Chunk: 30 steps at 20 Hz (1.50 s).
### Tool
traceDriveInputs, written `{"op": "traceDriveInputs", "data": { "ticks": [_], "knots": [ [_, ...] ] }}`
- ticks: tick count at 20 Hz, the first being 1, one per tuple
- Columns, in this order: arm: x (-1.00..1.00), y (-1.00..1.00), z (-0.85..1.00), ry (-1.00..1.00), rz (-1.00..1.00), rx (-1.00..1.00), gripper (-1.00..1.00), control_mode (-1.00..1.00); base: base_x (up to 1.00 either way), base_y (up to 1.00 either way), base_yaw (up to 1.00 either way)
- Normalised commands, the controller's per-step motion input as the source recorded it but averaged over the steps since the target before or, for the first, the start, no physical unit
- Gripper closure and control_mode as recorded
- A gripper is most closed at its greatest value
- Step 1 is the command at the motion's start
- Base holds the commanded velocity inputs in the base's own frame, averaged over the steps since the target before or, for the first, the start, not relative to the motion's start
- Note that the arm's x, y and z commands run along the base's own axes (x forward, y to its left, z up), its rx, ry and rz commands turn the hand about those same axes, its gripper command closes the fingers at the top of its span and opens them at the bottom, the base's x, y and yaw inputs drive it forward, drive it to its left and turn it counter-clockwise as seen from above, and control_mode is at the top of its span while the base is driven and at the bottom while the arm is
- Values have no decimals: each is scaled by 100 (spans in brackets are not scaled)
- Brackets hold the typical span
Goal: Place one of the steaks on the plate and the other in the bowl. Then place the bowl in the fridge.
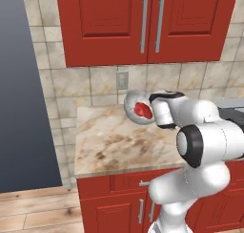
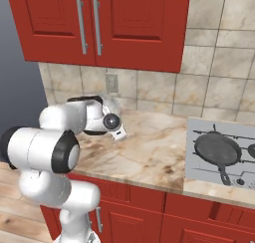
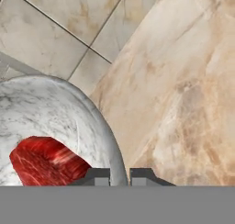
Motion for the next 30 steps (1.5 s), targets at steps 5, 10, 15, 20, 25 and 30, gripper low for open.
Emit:
{"op": "traceDriveInputs", "data": {
  "ticks": [5,10,15,20,25,30],
  "knots": [
    [-40,0,76,-1,-6,0,100,-100,0,0,0],
    [-53,0,73,0,-5,0,100,-100,0,0,0],
    [-44,-3,77,2,-6,0,100,-100,0,0,0],
    [-30,-11,81,12,-2,-1,100,-100,0,0,0],
    [-33,-13,77,20,0,0,100,-100,0,0,0],
    [-36,-23,94,33,1,0,100,-100,0,0,0]
  ]
}}
